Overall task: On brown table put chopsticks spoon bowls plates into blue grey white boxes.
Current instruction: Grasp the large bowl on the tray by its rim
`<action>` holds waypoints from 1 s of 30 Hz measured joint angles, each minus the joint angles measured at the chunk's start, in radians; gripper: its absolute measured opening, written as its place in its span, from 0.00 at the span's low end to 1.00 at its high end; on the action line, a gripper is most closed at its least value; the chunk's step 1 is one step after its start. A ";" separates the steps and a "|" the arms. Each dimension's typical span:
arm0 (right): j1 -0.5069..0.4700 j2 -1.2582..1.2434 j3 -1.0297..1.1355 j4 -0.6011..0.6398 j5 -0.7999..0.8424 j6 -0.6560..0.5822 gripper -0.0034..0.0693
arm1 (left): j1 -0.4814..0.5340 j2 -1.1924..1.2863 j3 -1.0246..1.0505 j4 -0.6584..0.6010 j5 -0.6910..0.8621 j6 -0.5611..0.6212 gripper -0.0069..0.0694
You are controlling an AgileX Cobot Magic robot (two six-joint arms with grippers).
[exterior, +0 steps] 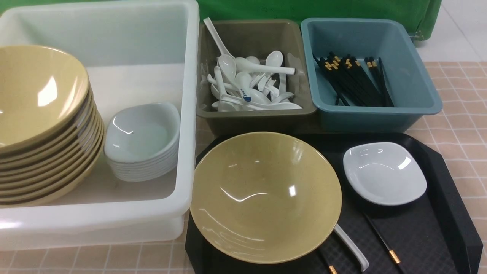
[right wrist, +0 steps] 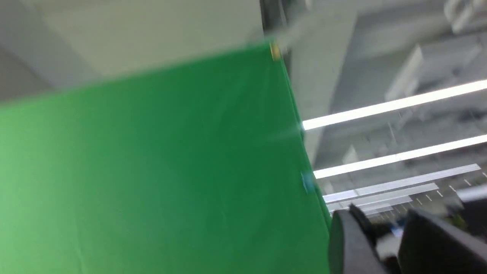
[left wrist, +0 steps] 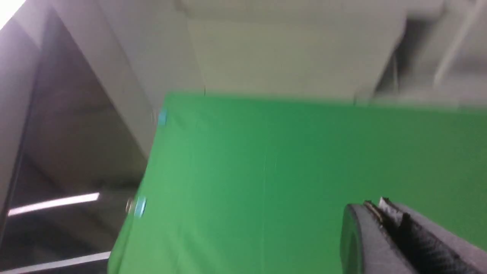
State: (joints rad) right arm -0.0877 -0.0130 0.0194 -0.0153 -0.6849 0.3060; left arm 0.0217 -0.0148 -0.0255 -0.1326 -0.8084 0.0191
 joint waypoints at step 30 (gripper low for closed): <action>0.002 0.774 -0.425 0.716 1.359 -0.979 0.10 | -0.394 1.181 -1.111 -0.558 1.778 0.360 0.09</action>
State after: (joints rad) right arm -0.0857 0.7607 -0.4059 0.7010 0.6743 -0.6731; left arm -0.3724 1.1665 -1.1368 -0.6911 0.9694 0.3794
